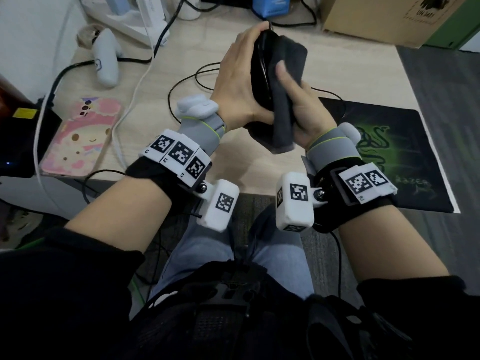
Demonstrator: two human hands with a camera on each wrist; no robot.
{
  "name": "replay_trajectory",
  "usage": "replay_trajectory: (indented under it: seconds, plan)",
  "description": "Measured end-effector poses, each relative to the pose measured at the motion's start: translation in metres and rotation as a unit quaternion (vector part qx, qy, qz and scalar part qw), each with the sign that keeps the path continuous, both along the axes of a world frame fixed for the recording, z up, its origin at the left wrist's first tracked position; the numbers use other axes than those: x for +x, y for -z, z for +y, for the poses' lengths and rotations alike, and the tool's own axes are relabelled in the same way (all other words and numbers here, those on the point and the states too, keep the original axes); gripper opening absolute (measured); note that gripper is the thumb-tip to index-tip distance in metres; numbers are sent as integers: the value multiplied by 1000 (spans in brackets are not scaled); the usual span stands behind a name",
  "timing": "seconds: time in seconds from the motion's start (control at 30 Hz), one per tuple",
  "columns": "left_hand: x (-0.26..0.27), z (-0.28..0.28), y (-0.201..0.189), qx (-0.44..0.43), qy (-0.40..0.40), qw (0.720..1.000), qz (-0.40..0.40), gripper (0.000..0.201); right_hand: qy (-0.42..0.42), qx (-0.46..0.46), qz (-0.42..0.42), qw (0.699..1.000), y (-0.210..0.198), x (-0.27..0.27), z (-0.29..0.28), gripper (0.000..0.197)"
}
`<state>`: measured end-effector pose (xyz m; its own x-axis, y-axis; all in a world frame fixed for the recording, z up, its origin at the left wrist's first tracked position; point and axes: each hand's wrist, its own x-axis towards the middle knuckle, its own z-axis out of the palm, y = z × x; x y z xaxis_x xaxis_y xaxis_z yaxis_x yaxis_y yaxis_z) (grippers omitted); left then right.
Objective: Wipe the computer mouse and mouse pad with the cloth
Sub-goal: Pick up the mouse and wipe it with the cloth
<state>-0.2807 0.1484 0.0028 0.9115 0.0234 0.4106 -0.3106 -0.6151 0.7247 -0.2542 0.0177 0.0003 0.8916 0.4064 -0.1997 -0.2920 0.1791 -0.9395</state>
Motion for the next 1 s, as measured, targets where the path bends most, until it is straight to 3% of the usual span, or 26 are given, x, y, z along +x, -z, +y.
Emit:
replay_trajectory:
  seconds: [0.1, 0.2, 0.27, 0.4, 0.6, 0.67, 0.73, 0.87, 1.0]
  plan:
    - [1, -4, 0, 20, -15, 1000, 14, 106, -13, -16, -44, 999, -2, -3, 5, 40]
    - [3, -5, 2, 33, -46, 998, 2, 93, 50, -100, -97, 989, -5, -2, 8, 36]
    - [3, -6, 3, 41, -58, 997, -14, 88, 105, -124, -87, 983, -8, -2, 10, 26]
    - [0, -6, 3, 22, -58, 998, -27, 89, 169, -126, -60, 976, -6, 2, 8, 36]
    - [-6, -7, 6, 3, -8, 1000, -14, 111, 16, 72, 21, 997, -5, 3, 1, 29]
    - [-4, -4, 7, 29, -7, 999, 14, 115, 20, 20, -28, 999, -7, 4, 2, 27]
    - [-2, -2, 3, 101, -20, 993, 62, 115, 77, -65, -103, 990, -5, 10, 1, 32]
    - [2, -11, -2, 215, -65, 970, 94, 107, 152, -236, -238, 930, -6, 16, 4, 37]
    - [0, -16, -3, 227, -51, 966, 113, 129, 183, -295, -266, 899, -12, 18, 3, 52]
